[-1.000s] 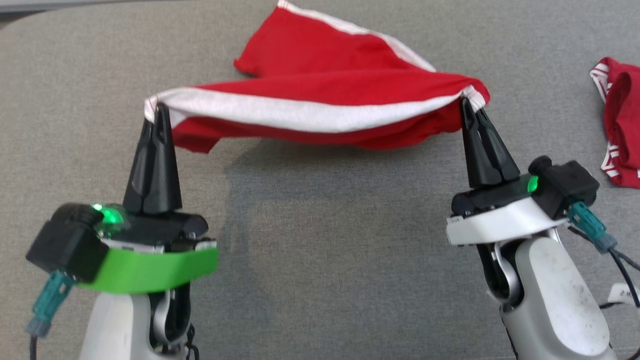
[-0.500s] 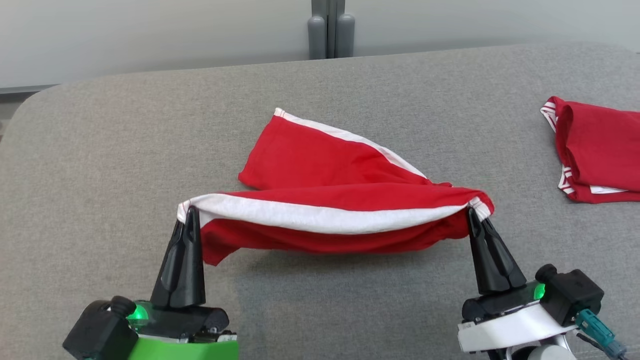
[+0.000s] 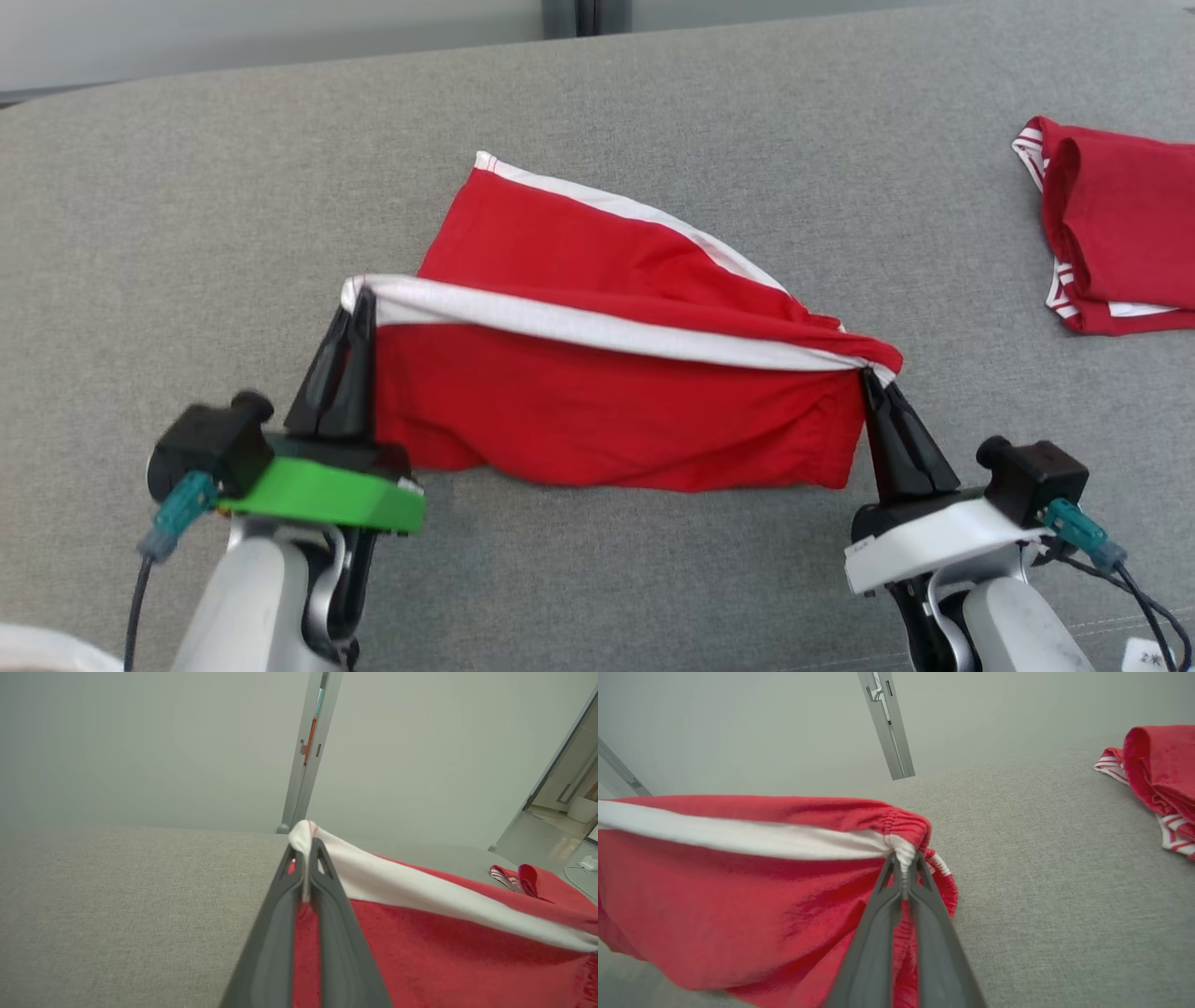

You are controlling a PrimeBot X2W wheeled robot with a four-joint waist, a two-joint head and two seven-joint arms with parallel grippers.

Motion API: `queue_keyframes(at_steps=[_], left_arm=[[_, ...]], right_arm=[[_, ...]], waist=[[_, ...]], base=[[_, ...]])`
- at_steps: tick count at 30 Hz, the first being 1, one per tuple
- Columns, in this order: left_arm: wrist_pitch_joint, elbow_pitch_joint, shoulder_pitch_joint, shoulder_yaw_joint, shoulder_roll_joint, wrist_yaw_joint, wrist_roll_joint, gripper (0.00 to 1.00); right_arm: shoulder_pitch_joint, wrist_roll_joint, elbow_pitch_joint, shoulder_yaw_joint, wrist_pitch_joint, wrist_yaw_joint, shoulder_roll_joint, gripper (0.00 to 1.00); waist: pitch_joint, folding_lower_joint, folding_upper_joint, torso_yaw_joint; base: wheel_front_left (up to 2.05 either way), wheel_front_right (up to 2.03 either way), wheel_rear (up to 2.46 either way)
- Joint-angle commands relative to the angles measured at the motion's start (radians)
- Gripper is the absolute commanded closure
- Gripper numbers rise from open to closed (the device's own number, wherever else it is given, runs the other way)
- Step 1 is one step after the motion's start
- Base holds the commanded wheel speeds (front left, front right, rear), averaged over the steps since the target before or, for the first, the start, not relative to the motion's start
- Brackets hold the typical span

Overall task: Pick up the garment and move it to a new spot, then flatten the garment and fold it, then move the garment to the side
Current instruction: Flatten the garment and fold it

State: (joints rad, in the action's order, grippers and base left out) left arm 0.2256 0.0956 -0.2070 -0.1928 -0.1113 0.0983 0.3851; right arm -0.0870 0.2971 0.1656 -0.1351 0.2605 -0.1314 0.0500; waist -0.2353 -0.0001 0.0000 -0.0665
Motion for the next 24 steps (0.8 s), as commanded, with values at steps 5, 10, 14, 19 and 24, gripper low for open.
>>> queue_keyframes(at_steps=[5,10,14,19,24], left_arm=[[-0.027,0.193,-0.234,-0.032,-0.027,0.018,-0.015,1.0],[-0.03,0.396,-0.42,-0.063,-0.027,0.024,-0.027,1.0],[-0.015,0.536,-0.526,-0.08,-0.025,0.027,-0.039,1.0],[-0.009,0.684,-0.623,-0.095,-0.022,0.025,-0.058,1.0],[-0.003,0.79,-0.706,-0.119,-0.021,0.023,-0.076,1.0]], right_arm=[[-0.118,0.053,0.088,0.0,0.004,0.002,0.002,1.0],[-0.204,0.072,0.14,-0.019,0.004,0.002,0.001,1.0],[-0.243,0.08,0.161,-0.037,0.005,0.002,0.002,1.0],[-0.267,0.084,0.171,-0.058,0.005,0.002,0.002,1.0],[-0.279,0.093,0.178,-0.077,0.005,0.002,0.001,1.0]], waist=[[-0.103,0.0001,0.0,-0.044],[-0.164,0.0001,0.0,-0.068],[-0.192,0.0001,0.0,-0.085],[-0.208,0.0001,0.0,-0.101],[-0.221,0.0001,0.0,-0.115]], base=[[0.0,0.0,0.0],[0.0,0.0,0.0],[0.0,0.0,0.0],[0.0,0.0,0.0],[0.0,0.0,0.0]])
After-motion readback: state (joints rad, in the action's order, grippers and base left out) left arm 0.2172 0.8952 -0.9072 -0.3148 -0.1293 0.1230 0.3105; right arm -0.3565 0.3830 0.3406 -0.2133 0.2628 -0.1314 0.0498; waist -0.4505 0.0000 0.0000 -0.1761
